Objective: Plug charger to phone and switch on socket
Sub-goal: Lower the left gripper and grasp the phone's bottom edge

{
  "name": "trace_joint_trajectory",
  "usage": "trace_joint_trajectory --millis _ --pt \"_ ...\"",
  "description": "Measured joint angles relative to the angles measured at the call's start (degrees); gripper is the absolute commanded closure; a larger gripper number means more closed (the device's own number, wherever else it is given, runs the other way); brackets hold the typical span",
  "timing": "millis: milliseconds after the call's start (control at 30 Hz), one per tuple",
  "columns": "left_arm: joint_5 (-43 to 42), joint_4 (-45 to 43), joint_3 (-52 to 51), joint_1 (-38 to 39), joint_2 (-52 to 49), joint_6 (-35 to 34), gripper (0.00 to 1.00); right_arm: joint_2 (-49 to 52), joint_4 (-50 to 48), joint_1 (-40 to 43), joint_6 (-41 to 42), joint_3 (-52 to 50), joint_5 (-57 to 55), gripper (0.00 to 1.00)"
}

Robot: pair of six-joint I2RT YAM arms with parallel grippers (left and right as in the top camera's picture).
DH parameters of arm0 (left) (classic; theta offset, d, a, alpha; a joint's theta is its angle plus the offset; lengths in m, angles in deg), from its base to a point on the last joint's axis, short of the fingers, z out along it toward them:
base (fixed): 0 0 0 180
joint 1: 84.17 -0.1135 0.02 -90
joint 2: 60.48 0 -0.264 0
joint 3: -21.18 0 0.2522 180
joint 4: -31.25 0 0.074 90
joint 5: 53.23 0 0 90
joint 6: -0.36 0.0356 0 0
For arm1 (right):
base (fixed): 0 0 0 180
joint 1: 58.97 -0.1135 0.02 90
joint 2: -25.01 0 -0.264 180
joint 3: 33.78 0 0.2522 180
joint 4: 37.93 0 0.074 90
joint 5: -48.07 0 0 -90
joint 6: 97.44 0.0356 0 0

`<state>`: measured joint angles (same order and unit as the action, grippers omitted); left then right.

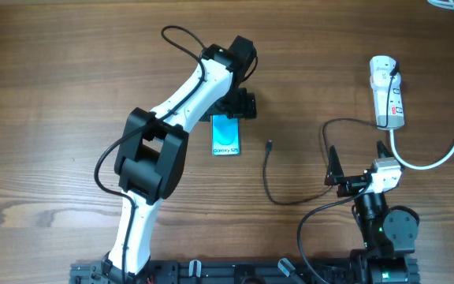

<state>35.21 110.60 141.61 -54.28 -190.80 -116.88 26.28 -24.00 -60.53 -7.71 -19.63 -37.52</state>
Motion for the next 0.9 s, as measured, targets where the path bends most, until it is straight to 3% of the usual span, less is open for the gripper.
trace_joint_trajectory --millis 900 --pt "1.4 -8.5 -10.4 0.7 2.1 -0.9 0.0 0.0 0.0 0.0 0.0 0.0 0.0 0.0"
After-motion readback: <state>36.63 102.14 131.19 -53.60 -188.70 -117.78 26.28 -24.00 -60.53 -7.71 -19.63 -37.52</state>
